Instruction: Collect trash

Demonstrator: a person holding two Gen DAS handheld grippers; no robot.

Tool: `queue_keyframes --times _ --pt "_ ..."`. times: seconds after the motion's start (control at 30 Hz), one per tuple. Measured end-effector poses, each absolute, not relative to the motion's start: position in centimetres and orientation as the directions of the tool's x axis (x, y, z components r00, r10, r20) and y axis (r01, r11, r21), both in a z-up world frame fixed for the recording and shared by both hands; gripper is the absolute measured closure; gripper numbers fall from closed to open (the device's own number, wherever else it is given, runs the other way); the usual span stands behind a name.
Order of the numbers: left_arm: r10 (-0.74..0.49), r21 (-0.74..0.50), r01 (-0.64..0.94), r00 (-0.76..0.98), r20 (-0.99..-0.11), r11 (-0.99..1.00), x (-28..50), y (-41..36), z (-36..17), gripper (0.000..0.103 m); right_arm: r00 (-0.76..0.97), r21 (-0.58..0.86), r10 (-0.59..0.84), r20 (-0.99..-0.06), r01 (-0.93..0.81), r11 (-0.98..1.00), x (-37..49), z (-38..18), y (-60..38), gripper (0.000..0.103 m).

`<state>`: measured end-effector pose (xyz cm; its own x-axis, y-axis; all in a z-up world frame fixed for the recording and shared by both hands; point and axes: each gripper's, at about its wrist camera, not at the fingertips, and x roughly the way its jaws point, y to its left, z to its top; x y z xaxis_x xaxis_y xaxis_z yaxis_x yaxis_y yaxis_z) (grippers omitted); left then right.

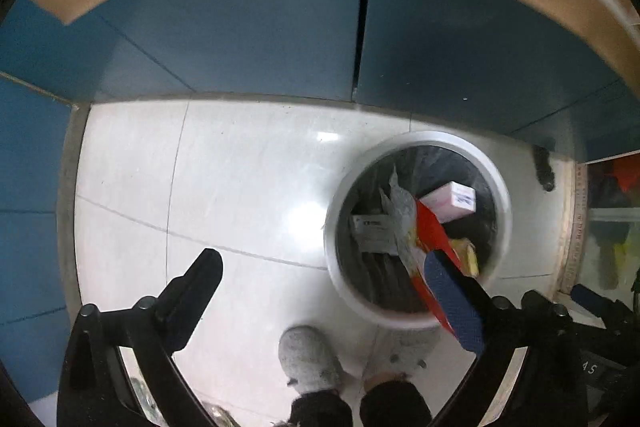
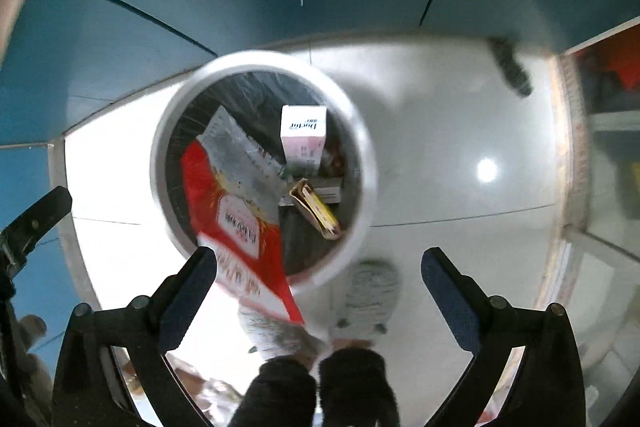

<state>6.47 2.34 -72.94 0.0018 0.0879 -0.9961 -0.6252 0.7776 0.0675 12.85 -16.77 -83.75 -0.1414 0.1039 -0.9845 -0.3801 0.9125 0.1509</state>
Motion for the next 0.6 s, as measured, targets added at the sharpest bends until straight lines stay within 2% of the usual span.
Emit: queue_keyframes --times 0.17,0.6 --pt "0.098 0.061 -0.629 0.025 -0.995 0.775 4.5 0.5 -65.5 0.000 -0.048 0.097 0.084 -0.995 -0.407 0.908 11.3 -74.8 -18.7 0.000" --pt "0.157 0.010 -0.551 0.220 -0.963 0.834 -0.3 -5.6 -38.8 0.000 0.219 0.034 0.141 -0.966 -0.431 0.902 5.1 -43.4 -24.3 0.000"
